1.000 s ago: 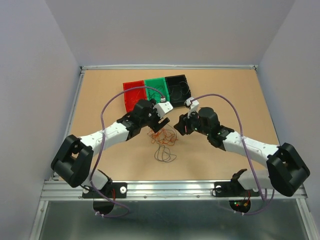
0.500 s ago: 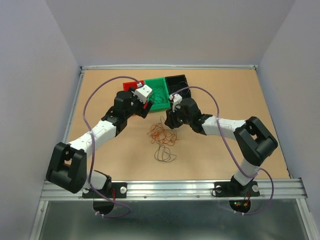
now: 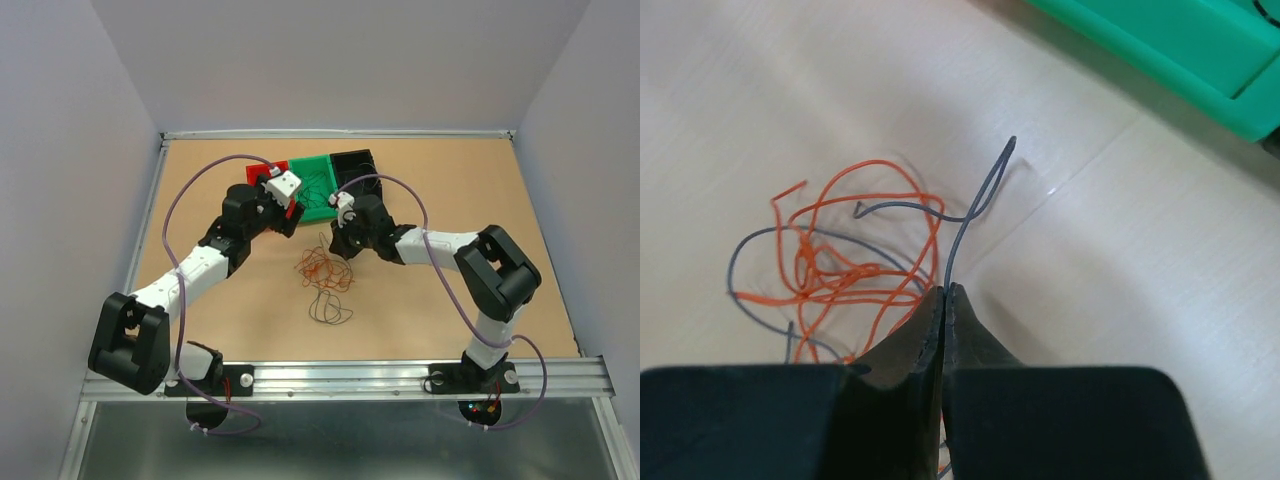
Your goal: Untangle the cables
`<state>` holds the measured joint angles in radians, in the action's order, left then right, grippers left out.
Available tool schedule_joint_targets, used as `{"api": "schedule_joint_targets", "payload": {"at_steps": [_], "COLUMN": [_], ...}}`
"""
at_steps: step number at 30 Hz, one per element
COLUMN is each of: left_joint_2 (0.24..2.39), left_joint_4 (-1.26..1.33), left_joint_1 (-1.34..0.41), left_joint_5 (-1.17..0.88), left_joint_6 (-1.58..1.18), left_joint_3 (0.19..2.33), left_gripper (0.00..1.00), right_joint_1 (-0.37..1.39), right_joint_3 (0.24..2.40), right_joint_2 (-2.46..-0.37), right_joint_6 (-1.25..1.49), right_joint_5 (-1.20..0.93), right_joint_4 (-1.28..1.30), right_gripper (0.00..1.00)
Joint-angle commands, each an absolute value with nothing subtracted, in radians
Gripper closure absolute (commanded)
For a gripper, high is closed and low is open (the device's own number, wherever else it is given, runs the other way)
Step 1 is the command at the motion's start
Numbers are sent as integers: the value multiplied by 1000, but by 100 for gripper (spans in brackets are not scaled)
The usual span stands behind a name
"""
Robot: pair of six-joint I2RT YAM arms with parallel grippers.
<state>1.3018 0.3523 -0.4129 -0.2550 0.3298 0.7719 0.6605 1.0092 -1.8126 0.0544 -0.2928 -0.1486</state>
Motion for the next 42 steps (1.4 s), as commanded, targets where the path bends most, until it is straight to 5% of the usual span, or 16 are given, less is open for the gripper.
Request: {"api": "schedule_joint_targets", "payload": {"at_steps": [1, 10, 16, 29, 42], "left_joint_2": [1269, 1174, 1164, 1094, 1128], "left_joint_4": [399, 454, 468, 573, 1012], "left_joint_1": [-419, -419, -387, -385, -498], "left_joint_5": [-322, -425, -466, -819, -882], "left_joint_6": [330, 353, 291, 426, 266], "left_joint_3": [758, 689, 690, 557, 456], "left_gripper": [15, 15, 11, 5, 12], "right_joint_1": [658, 658, 658, 658, 658], "right_joint_3": [1006, 701, 712, 1038, 1223], "right_joint_2": [-1701, -1168, -965, -965, -1068], "right_joint_6": [9, 74, 112, 224, 319], "right_joint_5": [-399, -450, -301, -298, -336], "right_joint_4": [-161, -357, -359, -278, -285], "right_gripper": [99, 100, 99, 99, 99]}}
